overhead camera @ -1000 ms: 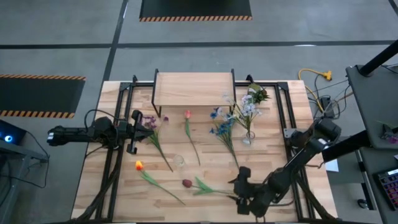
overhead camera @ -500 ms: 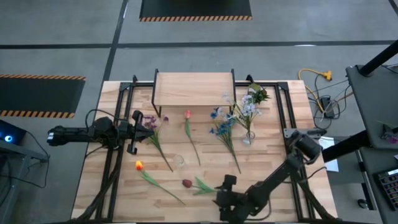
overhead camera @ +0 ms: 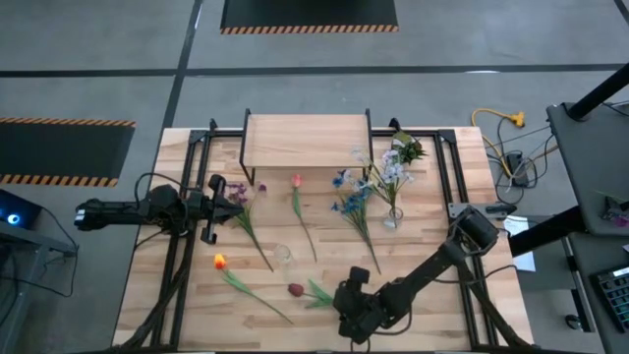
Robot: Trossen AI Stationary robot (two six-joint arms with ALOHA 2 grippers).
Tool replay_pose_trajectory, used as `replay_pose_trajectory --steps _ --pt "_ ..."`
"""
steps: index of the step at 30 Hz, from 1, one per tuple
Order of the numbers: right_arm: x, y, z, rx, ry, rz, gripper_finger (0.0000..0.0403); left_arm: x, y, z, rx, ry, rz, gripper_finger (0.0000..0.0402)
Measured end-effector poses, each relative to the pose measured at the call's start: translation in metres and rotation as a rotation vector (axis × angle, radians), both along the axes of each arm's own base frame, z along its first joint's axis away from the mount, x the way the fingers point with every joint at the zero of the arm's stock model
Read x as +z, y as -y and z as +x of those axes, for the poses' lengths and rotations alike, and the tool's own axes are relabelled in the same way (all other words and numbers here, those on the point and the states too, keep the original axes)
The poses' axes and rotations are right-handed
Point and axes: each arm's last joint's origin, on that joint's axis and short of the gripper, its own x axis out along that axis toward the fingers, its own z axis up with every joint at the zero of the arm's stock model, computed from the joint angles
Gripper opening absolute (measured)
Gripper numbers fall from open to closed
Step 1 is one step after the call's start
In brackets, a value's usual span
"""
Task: Pick and place flowers into a vace then onto a shelf
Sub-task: Put the red tulip into the right crystal vase
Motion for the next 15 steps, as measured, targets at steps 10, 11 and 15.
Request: replay_pose_trajectory --steps 10,11,15 --pt "-0.0009 0.0098 0.0093 0.025 -0.054 0.083 0.0219 0.0003 0.0000 0.0000 0.000 0.003 0.000 0.0000" --pt "-0.0018 0.0099 0.0097 0.027 -0.058 0.088 0.0219 0.0003 0.0000 0.0000 0.000 0.003 0.000 0.0000" --pt "-0.0021 0.0104 0.0103 0.046 -0.064 0.081 0.0219 0.0003 0.0000 -0.0001 0.000 0.003 0.000 0.0000"
